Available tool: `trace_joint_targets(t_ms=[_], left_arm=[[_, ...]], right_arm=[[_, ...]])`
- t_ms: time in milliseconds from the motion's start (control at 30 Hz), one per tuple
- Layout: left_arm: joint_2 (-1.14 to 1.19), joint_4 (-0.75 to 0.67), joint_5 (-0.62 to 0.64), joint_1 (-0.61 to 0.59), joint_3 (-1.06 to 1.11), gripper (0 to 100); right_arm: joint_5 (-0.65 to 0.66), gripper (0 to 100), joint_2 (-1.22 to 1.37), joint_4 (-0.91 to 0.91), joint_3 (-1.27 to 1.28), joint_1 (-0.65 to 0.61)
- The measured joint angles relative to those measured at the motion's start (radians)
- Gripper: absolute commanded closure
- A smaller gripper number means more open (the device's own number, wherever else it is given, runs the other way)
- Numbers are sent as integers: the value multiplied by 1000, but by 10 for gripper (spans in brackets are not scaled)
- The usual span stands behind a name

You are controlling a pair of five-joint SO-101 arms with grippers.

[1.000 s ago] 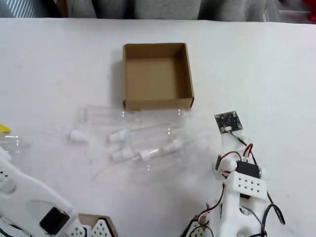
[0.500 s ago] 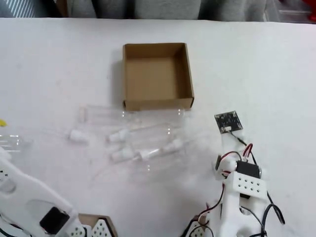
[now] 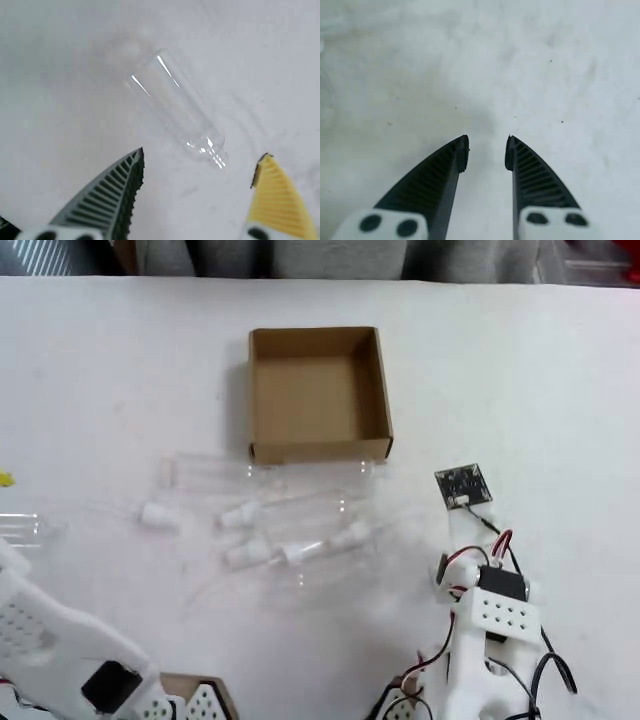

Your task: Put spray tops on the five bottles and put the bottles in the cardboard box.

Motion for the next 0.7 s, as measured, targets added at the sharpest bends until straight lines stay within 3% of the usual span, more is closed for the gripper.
trace_joint_targets(t_ms=[200, 267, 433, 700], left_arm=[[-203, -3, -232, 72, 353, 660], [-255, -31, -315, 83, 460, 708], [-353, -196, -479, 72, 669, 917], [-365, -402, -678, 78, 902, 975]], right_arm=[[0, 894, 0, 0, 0, 0], [0, 894, 0, 0, 0, 0], [0, 894, 0, 0, 0, 0], [0, 894, 0, 0, 0, 0]])
